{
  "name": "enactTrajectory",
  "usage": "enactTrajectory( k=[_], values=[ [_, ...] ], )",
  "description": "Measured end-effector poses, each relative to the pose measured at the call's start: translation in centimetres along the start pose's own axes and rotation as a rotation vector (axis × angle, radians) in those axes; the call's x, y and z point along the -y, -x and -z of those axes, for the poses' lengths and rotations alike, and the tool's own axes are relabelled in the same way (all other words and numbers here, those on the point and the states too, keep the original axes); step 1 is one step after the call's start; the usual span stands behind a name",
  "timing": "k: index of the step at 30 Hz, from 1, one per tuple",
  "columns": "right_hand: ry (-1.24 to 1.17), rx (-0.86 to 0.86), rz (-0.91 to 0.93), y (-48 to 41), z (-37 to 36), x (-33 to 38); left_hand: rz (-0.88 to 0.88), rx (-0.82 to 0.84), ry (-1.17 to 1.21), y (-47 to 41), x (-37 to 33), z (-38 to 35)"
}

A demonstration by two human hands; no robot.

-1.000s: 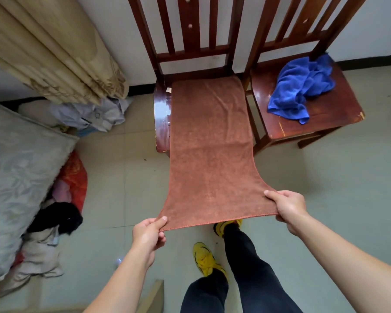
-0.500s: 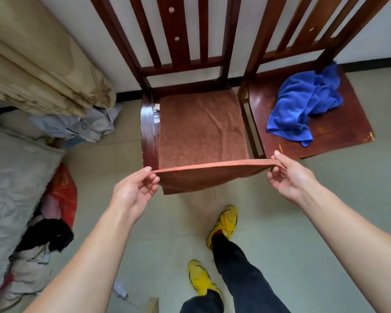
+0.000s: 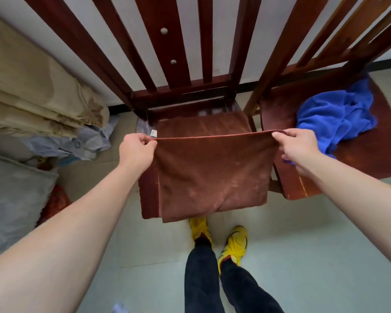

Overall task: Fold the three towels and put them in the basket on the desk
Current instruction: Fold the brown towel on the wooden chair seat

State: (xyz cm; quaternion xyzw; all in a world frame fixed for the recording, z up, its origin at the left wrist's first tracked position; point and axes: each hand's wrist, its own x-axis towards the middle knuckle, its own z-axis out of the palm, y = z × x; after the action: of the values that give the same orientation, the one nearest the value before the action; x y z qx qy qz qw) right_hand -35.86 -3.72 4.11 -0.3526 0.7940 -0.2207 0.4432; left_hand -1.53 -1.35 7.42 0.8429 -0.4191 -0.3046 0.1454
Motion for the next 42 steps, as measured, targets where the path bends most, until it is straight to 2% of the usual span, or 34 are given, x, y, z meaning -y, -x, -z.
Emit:
enactTrajectory(
  k=[4, 8, 13, 18, 25, 27, 29, 33, 37, 39, 42],
  values=[
    [0.23, -0.055, 0.073, -4.3, -1.4, 0.3, -0.064, 0.084, -0.12, -4.9, -0.4, -2.3],
    [0.252, -0.103, 0.032, -8.6, -3.7, -0.1, -0.132, 0.081, -0.182, -9.0, -0.3, -4.4],
    [0.108, -0.104, -0.056, -12.2, -6.7, -0.7, -0.205, 0.095, -0.264, -13.1, 0.5, -7.1],
    [-0.098, -0.005, -0.142, -14.3, -9.0, 0.6, -0.214, 0.063, -0.306, -14.9, 1.6, -8.6],
    [-0.253, 0.239, -0.425, -14.1, -10.1, 1.4, -0.14, 0.126, -0.204, -14.5, 2.8, -8.3],
    [-0.277, 0.294, -0.458, -13.8, -10.1, 1.2, -0.117, 0.115, -0.173, -14.5, 2.8, -8.2],
    [-0.316, 0.26, -0.438, -13.7, -10.2, 1.2, -0.079, 0.119, -0.116, -14.4, 2.9, -8.0],
    [-0.302, 0.043, -0.3, -13.1, -11.0, 0.8, 0.004, 0.166, 0.009, -14.3, 3.4, -7.4],
    [-0.361, -0.053, -0.261, -12.1, -11.0, 1.1, 0.112, 0.248, 0.202, -13.8, 4.1, -5.7],
    [-0.379, -0.042, -0.236, -12.1, -10.6, 1.9, 0.117, 0.277, 0.264, -13.3, 4.7, -4.4],
    [-0.36, 0.077, -0.221, -12.2, -9.9, 3.1, 0.135, 0.3, 0.362, -12.6, 5.9, -3.0]
  ],
)
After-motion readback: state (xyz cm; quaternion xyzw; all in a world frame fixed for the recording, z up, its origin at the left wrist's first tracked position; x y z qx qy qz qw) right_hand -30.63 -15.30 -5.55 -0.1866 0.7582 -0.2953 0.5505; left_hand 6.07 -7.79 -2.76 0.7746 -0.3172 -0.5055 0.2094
